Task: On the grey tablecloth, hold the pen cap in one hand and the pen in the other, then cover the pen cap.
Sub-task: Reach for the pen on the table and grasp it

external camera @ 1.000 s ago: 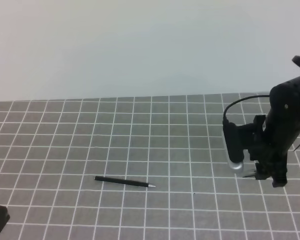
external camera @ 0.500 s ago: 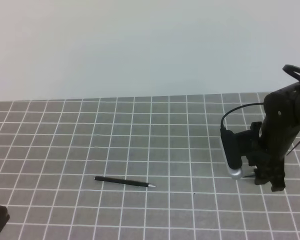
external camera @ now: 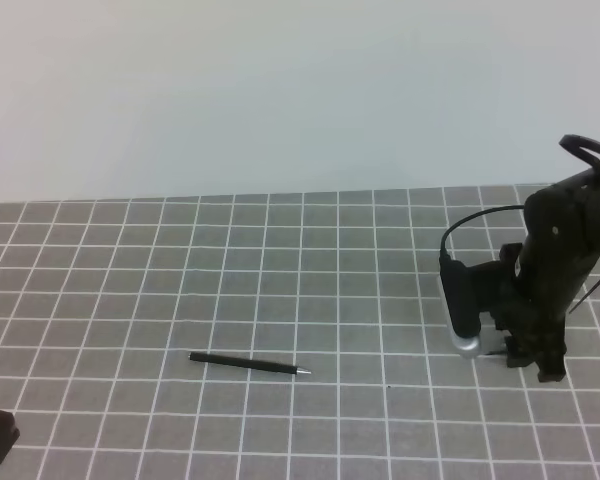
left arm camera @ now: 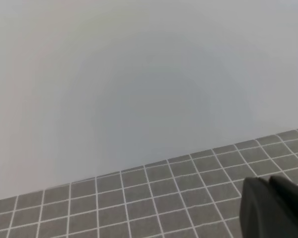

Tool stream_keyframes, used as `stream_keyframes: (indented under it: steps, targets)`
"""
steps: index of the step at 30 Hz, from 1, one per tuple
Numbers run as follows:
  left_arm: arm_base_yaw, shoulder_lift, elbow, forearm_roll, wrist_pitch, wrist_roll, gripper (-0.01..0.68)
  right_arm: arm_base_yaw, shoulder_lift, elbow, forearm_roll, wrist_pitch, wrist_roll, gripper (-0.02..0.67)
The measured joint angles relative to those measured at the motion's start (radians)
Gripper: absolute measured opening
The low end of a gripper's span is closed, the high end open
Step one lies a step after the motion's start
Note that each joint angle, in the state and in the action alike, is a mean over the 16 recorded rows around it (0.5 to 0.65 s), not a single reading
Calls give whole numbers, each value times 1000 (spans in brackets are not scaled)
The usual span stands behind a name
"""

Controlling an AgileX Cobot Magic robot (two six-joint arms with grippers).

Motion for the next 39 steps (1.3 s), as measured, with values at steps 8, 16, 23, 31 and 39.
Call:
stream_keyframes:
  steps: [8, 16, 23, 31, 39]
  targets:
    - [0, 0, 0, 0, 0, -3, -3, 0, 19, 0, 3, 12, 18, 384]
    - [0, 0, 0, 0, 0, -3, -3, 0, 33, -2, 4, 22, 31, 300]
    - [0, 0, 0, 0, 0, -3, -3, 0, 34, -5, 6, 25, 34, 151]
    - [0, 0, 0, 0, -1, -3, -3, 0, 32, -7, 5, 26, 67, 25]
    - [0, 0, 0, 0, -7, -3, -3, 0, 9, -42, 13, 60, 143, -4]
